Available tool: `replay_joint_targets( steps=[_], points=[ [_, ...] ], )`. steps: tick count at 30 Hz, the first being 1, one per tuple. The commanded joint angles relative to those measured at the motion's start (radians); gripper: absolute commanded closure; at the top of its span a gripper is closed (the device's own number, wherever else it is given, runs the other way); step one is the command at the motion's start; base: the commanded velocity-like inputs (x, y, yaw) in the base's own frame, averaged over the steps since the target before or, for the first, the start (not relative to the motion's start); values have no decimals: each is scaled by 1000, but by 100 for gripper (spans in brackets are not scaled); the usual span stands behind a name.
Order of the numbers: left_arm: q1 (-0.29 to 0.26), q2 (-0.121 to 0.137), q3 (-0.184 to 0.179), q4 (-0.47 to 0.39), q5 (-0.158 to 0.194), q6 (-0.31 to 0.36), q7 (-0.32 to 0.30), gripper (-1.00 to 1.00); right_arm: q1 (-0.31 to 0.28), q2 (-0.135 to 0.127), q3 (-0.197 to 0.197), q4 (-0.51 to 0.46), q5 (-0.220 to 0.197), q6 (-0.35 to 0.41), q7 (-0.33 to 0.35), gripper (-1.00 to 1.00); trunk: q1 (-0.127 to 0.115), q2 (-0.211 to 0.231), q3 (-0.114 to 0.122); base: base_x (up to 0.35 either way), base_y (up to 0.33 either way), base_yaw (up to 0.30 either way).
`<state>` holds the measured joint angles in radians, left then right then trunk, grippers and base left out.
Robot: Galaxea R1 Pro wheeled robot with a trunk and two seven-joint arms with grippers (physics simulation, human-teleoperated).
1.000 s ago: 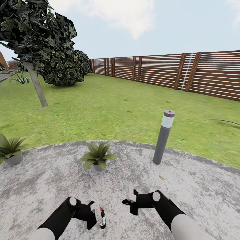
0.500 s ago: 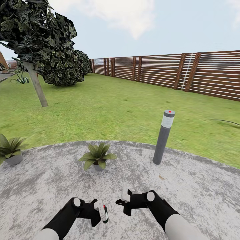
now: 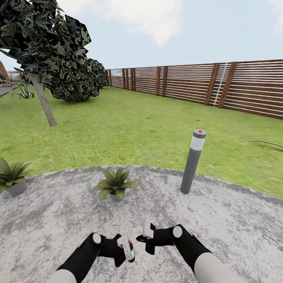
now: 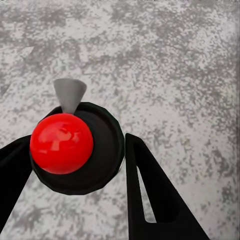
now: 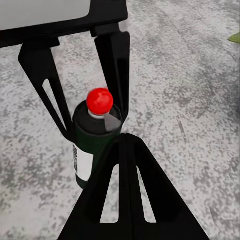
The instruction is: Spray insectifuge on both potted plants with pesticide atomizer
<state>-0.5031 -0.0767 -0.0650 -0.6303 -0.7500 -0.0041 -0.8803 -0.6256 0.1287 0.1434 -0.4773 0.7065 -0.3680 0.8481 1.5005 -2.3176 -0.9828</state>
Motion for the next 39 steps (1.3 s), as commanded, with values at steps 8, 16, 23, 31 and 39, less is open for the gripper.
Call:
replay_joint_targets(
  steps=[8, 16, 23, 31, 39],
  points=[
    [0, -13, -4, -2, -5, -3, -3, 100, 0, 0, -1, -1, 8, -5, 0, 100, 0, 0, -1, 0, 0, 0],
    [0, -21, -4, -2, -3, -6, -3, 100, 0, 0, -1, -1, 8, -5, 0, 100, 0, 0, -1, 0, 0, 0],
    [0, -26, -4, -2, -2, -10, -2, 100, 0, 0, -1, -1, 8, -5, 0, 100, 0, 0, -1, 0, 0, 0],
    [0, -41, -4, -2, -1, -11, -2, 100, 0, 0, -1, -1, 8, -6, 0, 100, 0, 0, -1, 0, 0, 0],
    [0, -41, -3, -3, 1, -10, -2, 100, 0, 0, -1, -1, 8, -6, 0, 100, 0, 0, -1, 0, 0, 0]
  ],
)
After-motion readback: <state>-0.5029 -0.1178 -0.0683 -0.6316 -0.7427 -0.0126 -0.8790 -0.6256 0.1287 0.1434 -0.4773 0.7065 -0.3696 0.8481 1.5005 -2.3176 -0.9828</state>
